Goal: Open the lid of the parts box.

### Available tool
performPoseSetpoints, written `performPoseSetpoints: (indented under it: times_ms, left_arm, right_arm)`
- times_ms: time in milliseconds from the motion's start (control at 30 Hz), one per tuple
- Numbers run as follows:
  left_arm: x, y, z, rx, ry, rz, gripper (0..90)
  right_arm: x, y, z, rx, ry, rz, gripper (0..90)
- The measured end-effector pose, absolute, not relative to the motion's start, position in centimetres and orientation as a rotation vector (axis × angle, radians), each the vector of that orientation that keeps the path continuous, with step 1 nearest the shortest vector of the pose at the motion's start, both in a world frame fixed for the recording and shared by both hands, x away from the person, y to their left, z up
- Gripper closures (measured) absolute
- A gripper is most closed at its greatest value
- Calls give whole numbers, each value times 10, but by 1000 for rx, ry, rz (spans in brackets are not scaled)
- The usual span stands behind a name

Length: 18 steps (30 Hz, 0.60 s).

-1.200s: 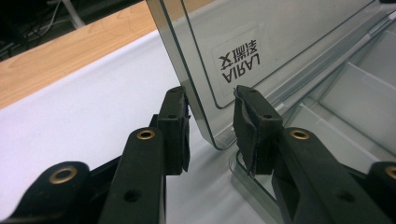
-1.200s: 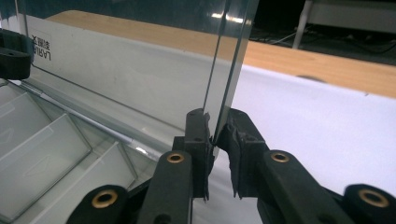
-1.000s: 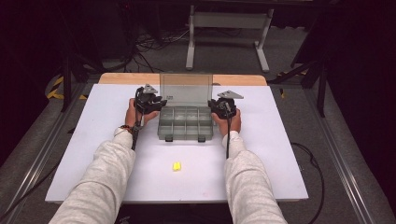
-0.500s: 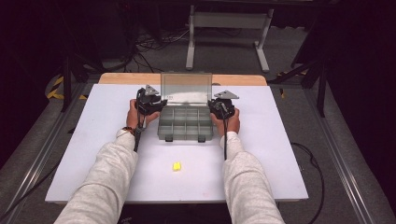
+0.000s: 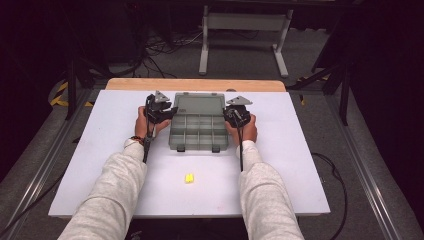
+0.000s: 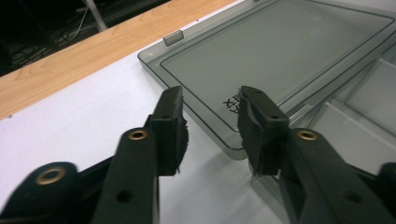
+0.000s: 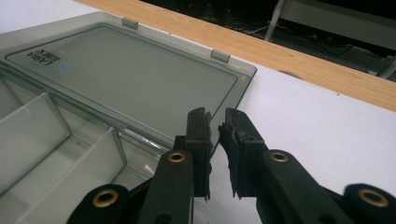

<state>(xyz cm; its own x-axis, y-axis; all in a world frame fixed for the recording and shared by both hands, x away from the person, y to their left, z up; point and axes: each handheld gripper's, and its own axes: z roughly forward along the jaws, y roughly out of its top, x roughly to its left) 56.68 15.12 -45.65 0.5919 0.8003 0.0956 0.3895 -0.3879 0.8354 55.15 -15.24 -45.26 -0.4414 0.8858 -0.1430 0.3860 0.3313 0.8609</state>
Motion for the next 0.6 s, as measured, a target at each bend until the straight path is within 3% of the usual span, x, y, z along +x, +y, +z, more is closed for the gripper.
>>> performPoseSetpoints:
  times_ms: [433, 600]
  left_arm:
    - [548, 175, -436, 2023, 872, 696, 569]
    - [539, 180, -430, 2029, 823, 711, 551]
  right_arm:
    - [534, -164, -437, 1063, 1976, 1095, 654]
    - [525, -174, -431, 1057, 1967, 1141, 640]
